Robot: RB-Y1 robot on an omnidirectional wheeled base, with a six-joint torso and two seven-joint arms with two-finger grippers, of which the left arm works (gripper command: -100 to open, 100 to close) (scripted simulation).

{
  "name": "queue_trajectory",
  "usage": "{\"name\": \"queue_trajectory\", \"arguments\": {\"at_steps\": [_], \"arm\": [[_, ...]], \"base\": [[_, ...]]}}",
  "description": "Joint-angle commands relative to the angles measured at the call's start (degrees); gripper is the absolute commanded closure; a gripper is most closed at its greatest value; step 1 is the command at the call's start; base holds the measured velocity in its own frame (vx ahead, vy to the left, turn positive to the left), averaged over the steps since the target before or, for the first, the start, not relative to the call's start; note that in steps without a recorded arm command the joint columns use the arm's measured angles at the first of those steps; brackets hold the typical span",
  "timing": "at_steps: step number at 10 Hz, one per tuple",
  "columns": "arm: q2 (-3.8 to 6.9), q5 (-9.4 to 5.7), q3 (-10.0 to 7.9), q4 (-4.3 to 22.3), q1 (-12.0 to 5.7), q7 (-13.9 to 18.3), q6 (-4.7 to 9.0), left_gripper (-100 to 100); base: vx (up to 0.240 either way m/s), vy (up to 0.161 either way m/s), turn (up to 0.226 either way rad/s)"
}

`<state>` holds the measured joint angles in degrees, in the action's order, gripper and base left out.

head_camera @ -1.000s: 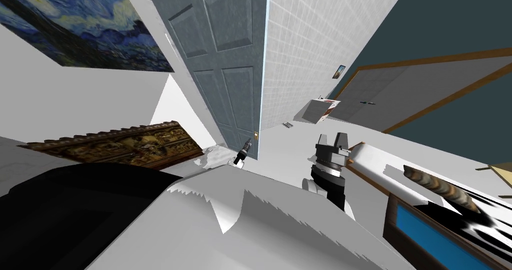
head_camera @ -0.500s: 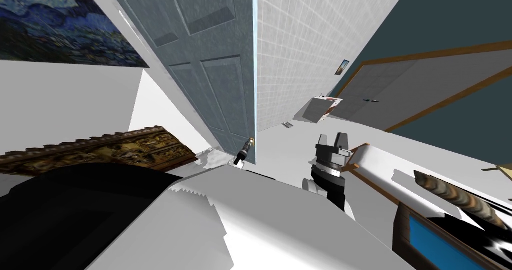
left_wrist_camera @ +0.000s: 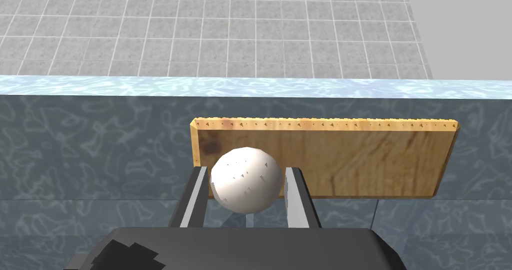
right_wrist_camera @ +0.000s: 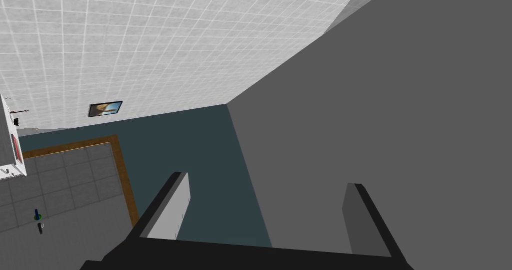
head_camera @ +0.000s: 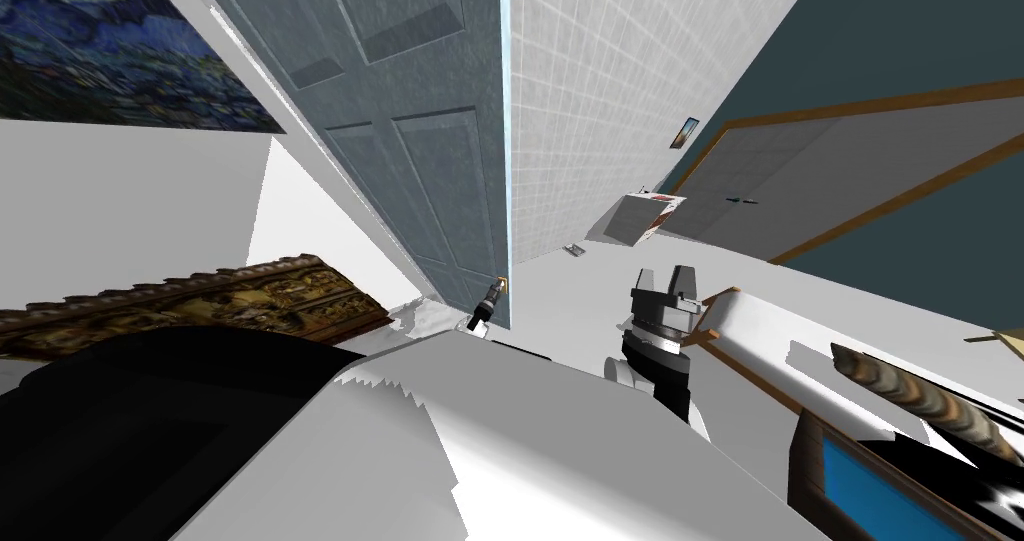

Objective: Push the door open

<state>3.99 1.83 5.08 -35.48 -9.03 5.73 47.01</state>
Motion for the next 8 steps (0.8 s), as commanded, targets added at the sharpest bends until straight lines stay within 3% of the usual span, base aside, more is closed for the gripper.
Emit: {"name": "queue_trajectory", "arguments": {"at_steps": [1,4,8], "arm": [[0.01,-0.02,-0.01,0.01,0.06,0.03,0.05,100],[0.19,-0.44,-0.77,0.21,0.09,-0.36,-0.19,100],[0.58,-1.82,-3.23,0.43,-0.18,-1.43,-0.51,100]], "base": [[-0.014,0.003,0.002],[0.032,-0.018,0.013],[0.174,-0.112,0.064]]}}
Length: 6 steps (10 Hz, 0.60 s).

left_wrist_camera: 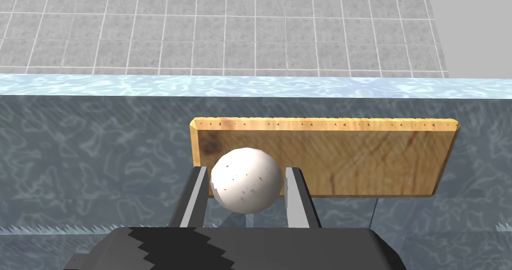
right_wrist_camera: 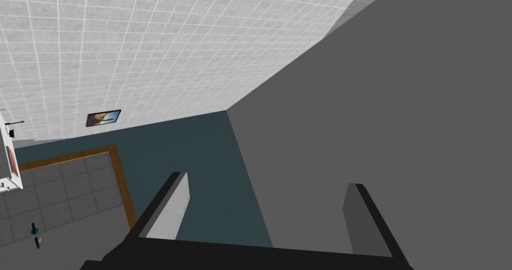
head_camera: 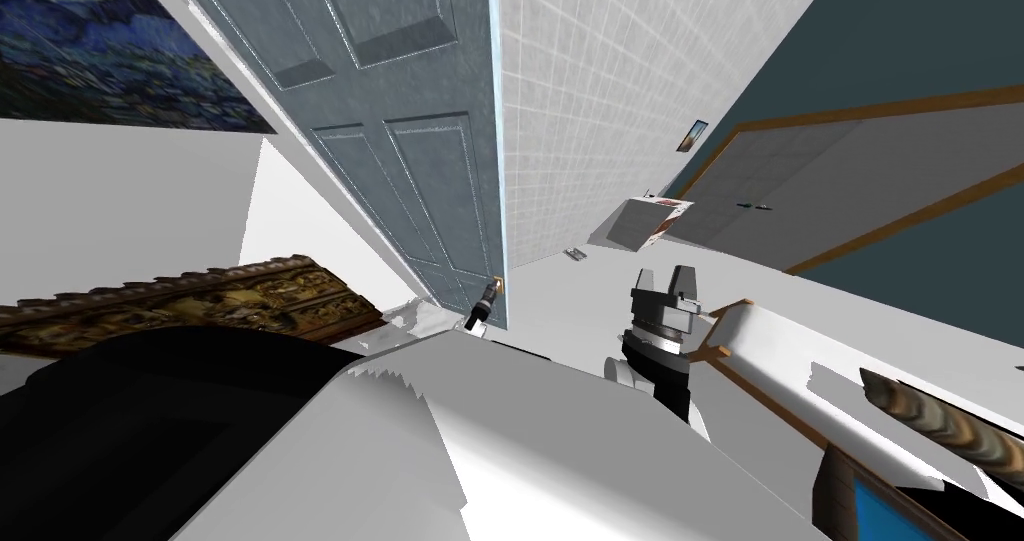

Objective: Push the door open

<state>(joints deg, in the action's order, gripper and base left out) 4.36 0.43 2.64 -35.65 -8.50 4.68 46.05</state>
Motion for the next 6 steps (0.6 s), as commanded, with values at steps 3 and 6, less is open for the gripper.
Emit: {"name": "queue_trajectory", "arguments": {"at_steps": [3,6], "arm": [[0.29,-1.80,-3.26,0.83,-0.99,-1.45,0.13,100],[0.13,-2.89,-5.19,1.01,-1.21,-2.29,-0.12,100]], "base": [[0.213,-0.111,0.080],[0.176,-0.121,0.076]]}}
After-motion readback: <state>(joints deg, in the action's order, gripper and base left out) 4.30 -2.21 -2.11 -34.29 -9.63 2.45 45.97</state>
